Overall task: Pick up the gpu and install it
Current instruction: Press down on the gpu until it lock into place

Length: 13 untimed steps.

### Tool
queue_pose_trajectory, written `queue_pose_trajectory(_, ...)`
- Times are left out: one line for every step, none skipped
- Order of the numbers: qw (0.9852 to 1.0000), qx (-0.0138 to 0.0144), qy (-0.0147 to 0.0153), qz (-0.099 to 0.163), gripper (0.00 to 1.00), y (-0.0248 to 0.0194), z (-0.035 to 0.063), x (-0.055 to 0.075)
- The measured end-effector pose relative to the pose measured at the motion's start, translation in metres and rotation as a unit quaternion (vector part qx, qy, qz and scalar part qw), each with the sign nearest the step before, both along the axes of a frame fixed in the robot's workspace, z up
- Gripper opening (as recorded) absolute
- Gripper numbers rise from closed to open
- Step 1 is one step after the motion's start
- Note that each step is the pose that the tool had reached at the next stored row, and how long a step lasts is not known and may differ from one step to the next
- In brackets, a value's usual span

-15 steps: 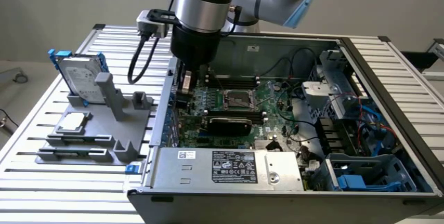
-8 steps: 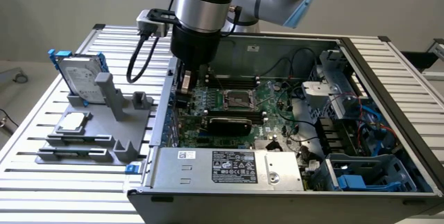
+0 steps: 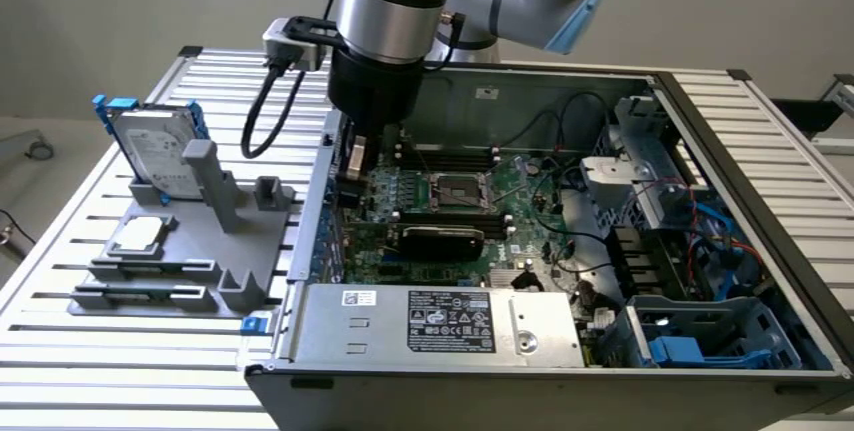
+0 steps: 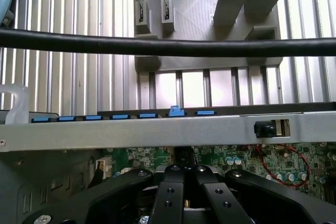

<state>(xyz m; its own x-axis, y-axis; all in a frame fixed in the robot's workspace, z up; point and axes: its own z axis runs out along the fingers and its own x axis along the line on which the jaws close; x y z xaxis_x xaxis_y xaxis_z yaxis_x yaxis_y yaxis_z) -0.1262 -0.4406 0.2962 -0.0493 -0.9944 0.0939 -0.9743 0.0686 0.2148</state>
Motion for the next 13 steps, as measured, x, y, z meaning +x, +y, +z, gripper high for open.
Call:
queue_pose_trajectory(1.0,0.0,0.0,-0.001,0.11,0.0,-0.0001,0.0)
queue_pose_trajectory(1.0,-0.0002,0.0,-0.002,0.11,-0.0001,-0.0003,0.0)
queue_pose_trajectory(1.0,-0.0003,0.0,-0.003,0.11,-0.0001,-0.0005,0.0)
queue_pose_trajectory(1.0,-0.0003,0.0,-0.004,0.11,0.0,-0.0008,0.0)
queue_pose_trajectory(1.0,-0.0004,0.0,-0.005,0.11,0.0,-0.0011,0.0)
queue_pose_trajectory(1.0,-0.0004,0.0,-0.006,0.11,0.0,-0.0014,0.0)
queue_pose_trajectory(1.0,-0.0005,0.0,-0.007,0.11,0.0,-0.0017,0.0)
queue_pose_trajectory(1.0,-0.0007,0.0,-0.008,0.11,0.0,-0.0019,0.0)
queue_pose_trajectory(1.0,-0.0008,0.0,-0.009,0.11,0.0,-0.0022,0.0)
queue_pose_trajectory(0.9999,-0.0008,0.0,-0.01,0.11,0.0,-0.0025,0.0001)
queue_pose_trajectory(0.9999,-0.0009,0.0,-0.011,0.11,0.0,-0.0028,0.0)
queue_pose_trajectory(0.9999,-0.001,0.0,-0.012,0.11,0.0,-0.003,0.0)
queue_pose_trajectory(0.9999,-0.001,0.0,-0.013,0.11,0.0,-0.0032,0.0)
